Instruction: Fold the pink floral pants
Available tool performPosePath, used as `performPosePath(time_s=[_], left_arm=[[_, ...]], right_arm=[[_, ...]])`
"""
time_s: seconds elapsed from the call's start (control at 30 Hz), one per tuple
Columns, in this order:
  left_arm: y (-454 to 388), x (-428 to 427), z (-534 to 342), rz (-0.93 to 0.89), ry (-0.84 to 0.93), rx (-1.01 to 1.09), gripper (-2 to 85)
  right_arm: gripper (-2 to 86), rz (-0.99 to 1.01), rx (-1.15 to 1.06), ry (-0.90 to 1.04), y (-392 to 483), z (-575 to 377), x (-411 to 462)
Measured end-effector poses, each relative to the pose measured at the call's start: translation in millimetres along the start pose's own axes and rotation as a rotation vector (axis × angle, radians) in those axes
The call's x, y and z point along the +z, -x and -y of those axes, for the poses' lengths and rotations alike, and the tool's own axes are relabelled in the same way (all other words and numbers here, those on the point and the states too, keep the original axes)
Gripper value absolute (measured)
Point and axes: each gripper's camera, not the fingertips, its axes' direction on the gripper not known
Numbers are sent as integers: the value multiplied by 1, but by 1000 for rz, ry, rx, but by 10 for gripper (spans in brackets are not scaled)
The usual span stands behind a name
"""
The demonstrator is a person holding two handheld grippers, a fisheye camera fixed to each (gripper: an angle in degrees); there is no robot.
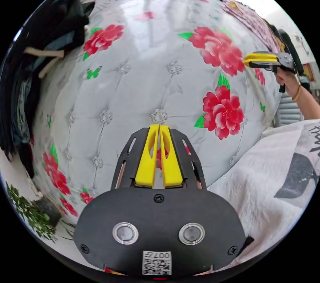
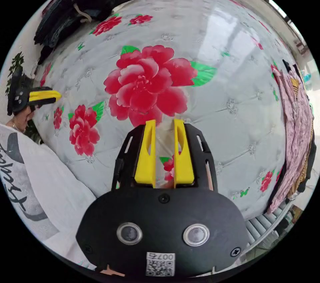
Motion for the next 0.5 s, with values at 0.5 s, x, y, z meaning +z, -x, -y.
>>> performPosePath(time_s=[0.5], left_arm=[[-76, 49, 59, 174, 173, -135, -10]], right_arm=[[87, -311, 736, -208, -292, -118, -91]])
